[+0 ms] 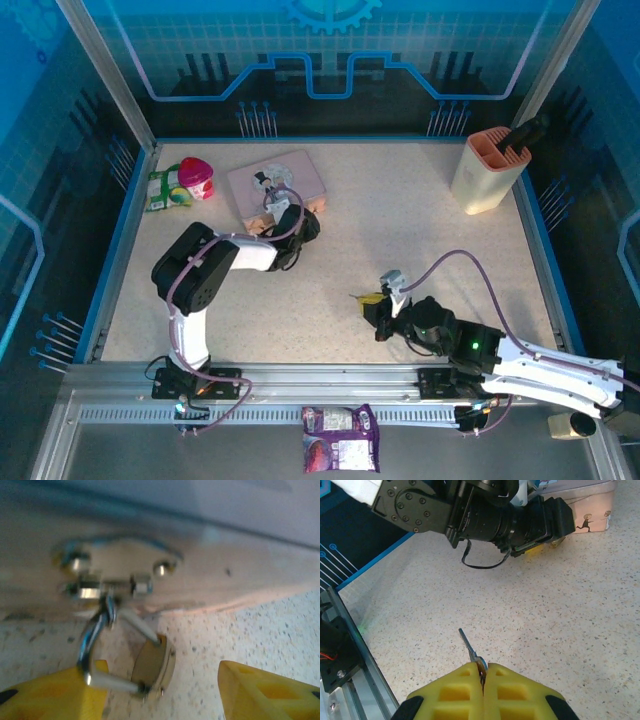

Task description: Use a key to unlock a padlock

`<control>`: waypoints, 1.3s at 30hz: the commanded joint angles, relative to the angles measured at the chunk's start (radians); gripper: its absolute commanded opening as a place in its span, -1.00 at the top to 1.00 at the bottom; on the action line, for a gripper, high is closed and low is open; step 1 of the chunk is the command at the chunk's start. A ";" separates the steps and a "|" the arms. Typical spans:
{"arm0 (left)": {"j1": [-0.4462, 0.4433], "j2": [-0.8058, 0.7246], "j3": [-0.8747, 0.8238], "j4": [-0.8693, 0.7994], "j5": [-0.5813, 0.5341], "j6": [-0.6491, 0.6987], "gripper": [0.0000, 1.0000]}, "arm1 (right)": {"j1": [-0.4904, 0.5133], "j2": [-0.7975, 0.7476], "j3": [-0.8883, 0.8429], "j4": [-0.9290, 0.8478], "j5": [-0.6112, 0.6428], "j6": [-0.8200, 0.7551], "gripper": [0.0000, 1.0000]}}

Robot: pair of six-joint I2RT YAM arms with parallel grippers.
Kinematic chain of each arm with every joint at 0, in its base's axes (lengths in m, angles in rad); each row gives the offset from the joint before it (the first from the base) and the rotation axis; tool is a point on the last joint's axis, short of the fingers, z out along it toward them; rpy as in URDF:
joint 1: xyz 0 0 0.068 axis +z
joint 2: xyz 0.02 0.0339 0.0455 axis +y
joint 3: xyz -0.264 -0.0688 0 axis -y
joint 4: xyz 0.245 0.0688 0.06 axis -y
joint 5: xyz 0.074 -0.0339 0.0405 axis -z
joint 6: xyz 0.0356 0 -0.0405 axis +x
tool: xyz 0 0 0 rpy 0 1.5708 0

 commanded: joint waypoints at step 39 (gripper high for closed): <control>-0.047 -0.260 -0.207 -0.135 0.506 0.384 0.78 | -0.073 0.048 0.019 -0.076 0.001 0.244 1.00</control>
